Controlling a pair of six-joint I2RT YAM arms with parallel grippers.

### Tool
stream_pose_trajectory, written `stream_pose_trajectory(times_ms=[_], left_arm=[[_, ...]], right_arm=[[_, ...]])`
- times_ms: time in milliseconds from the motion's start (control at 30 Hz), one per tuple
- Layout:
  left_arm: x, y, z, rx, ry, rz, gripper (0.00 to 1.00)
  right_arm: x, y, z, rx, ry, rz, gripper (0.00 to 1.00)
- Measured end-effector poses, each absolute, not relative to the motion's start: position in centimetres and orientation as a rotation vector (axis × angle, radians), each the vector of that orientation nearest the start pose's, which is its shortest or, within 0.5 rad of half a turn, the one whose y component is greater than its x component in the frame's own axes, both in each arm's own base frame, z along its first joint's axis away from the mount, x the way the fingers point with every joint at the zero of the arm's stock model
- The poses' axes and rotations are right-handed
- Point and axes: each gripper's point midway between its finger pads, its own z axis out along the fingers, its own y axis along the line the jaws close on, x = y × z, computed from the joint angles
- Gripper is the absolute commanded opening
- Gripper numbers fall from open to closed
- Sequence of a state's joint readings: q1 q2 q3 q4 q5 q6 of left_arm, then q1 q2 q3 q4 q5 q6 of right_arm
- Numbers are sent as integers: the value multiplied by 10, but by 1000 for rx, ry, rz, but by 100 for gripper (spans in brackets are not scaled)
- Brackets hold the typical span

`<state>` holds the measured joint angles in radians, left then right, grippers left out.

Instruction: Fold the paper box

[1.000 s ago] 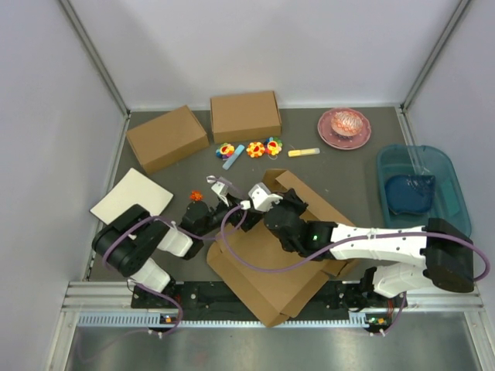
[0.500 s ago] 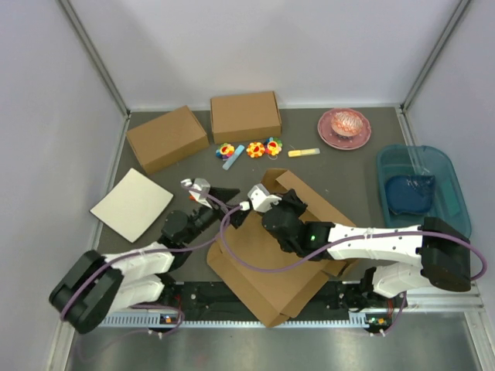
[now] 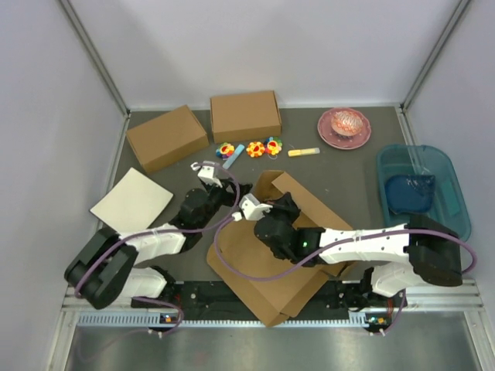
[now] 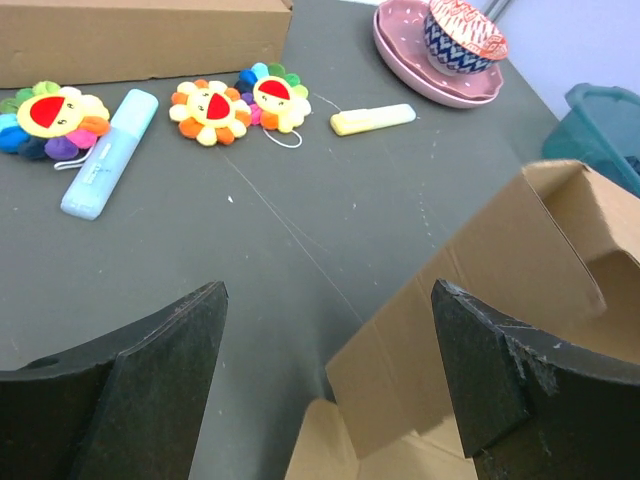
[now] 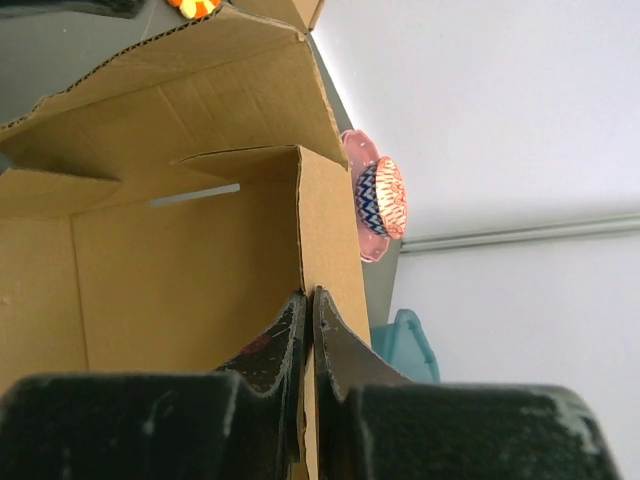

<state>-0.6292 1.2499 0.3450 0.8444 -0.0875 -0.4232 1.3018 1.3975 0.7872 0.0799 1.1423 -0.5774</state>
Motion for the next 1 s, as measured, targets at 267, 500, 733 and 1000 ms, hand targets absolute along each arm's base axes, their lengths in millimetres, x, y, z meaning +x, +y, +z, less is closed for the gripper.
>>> stream_pose_trajectory(times_ms=[267, 500, 733, 1000], left_arm=[[329, -247, 133, 126, 1756, -727, 86], [310, -273, 136, 239, 1740, -910, 83], [276, -275, 127, 311, 1739, -1023, 93], [268, -275, 133, 348, 1662, -1044, 98]], right_arm=[[239, 248, 189, -1038, 1499, -723, 0], [239, 249, 190, -1043, 1494, -725, 0], [239, 249, 190, -1044, 1494, -725, 0], [235, 254, 188, -1058, 1484, -726, 0]])
